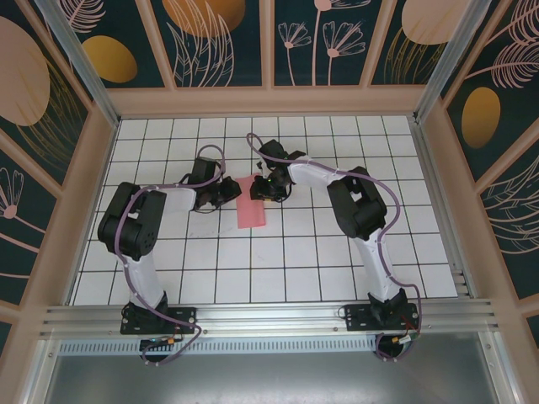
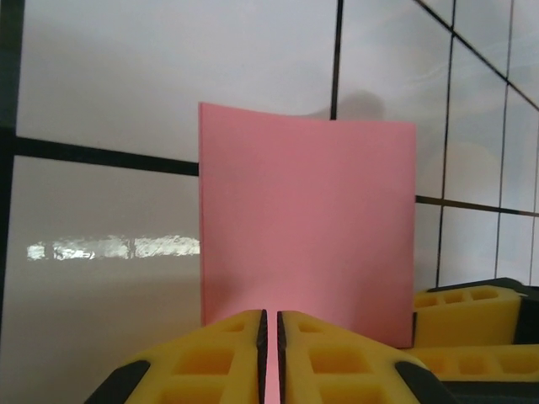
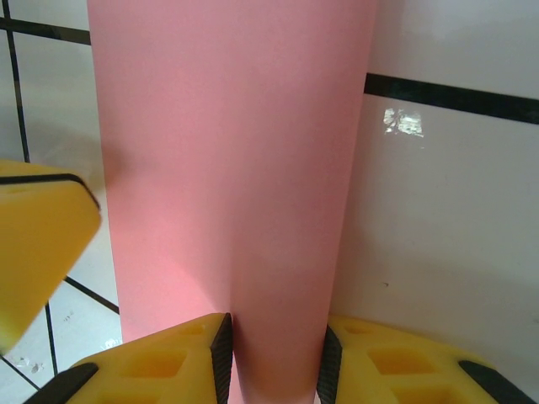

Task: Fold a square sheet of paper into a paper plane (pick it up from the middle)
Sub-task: Hold the square sheet of paper at the center of the table.

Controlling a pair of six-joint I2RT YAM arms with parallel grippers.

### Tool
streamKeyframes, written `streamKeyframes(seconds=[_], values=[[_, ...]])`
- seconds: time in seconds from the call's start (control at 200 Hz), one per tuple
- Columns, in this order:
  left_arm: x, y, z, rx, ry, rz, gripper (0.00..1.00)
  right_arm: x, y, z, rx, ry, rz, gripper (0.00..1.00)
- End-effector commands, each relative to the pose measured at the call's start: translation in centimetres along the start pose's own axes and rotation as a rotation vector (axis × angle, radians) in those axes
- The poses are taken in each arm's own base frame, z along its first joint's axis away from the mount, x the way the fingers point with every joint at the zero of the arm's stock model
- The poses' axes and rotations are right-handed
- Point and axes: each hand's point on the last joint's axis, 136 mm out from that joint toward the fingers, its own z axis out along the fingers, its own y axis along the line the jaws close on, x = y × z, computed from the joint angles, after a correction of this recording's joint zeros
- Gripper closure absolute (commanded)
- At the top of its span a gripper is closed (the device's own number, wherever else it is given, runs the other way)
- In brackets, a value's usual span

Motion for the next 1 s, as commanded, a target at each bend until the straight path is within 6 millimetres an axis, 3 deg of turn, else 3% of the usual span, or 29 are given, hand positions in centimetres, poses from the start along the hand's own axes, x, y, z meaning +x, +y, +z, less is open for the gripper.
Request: streamKeyframes(seconds=[0.0,0.205,0.656,0.796,0.996], values=[[0.7,-0.3,0.8,0.012,0.040,0.009,0.86,3.3,-7.0,3.7,0.205,0.112,0.095,0.64],[0.4,-0.4,1.2,0.003,0.048,0.017,0.87,3.5,-7.2,3.9,0.208,0.119,0.096,0.64],[3.4,5.8,2.1,-0.229,0.125,-0.014,0.89,2.3,-5.6,2.5,0.170,0.081,0.082,0.63],[4.2,6.9,2.4,-0.259,0.145,-0.018,0.90,0.6,-3.4,0.4,0.107,0.016,0.061,0.60],[4.8,8.1,2.8,-0.289,0.154,-0.027,0.91,-2.6,-1.7,-4.7,0.062,-0.133,0.075,0.51]])
